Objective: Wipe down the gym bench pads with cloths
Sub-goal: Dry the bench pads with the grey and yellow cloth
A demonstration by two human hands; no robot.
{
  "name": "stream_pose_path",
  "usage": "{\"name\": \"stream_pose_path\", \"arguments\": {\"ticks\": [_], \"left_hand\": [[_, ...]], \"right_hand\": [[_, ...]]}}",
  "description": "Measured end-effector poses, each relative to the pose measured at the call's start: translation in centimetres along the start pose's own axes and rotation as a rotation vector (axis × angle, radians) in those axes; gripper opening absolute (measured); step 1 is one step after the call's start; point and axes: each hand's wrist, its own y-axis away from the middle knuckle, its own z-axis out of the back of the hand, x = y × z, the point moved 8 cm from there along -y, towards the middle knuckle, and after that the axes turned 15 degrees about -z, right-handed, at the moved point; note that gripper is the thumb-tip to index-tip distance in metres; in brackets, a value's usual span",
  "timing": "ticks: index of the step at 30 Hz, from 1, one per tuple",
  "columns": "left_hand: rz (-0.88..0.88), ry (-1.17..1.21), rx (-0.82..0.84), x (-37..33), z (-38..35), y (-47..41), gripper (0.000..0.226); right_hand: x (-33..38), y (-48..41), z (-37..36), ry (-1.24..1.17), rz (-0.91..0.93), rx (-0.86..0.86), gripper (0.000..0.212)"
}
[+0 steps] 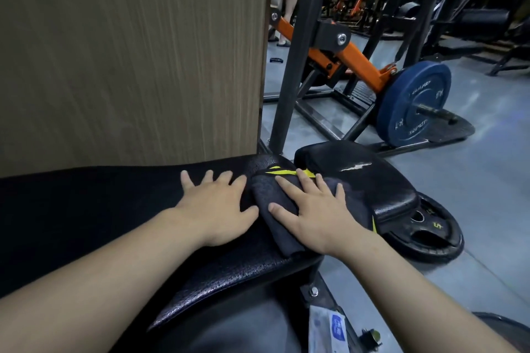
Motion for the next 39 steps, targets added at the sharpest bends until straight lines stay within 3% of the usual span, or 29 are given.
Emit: {"name": "stream_pose_path", "arguments": {"ticks": [4,9,16,23,28,32,39], "left_hand": [[0.014,-0.102,0.127,0.0,-1.4,0.1,0.084],[0.037,-0.140,0.150,0.0,-1.2,0.1,0.086],[0.070,-0.070,0.132,-0.5,-1.2,-0.1,0.085],[-0.041,0.061,-0.038,-5.0,-0.2,-1.5,0.077],[-0.074,0.086,-0.008,-7.4,-0.4,-3.8,0.077],[-0.063,0.057,0.058,-8.4,-1.2,-5.7,0.073],[-0.081,-0.002,0.122,-8.0,-2.3,-6.1,0.083]], "right_hand": [[0.1,-2.3,0.4,0.033,-0.013,-0.013,0.072],[-2.4,-6.2,1.9,0.100,-0.141,-0.026,0.066],[-4.6,-7.8,3.2,0.179,-0.122,-0.080,0.064],[-7.4,-4.6,3.5,0.328,-0.040,-0.125,0.060],[-8.5,-0.4,3.6,0.405,-0.008,-0.210,0.066],[-9.1,1.5,4.3,0.460,-0.041,-0.278,0.053],[-9.2,0.9,2.5,0.237,-0.190,-0.190,0.052]]}}
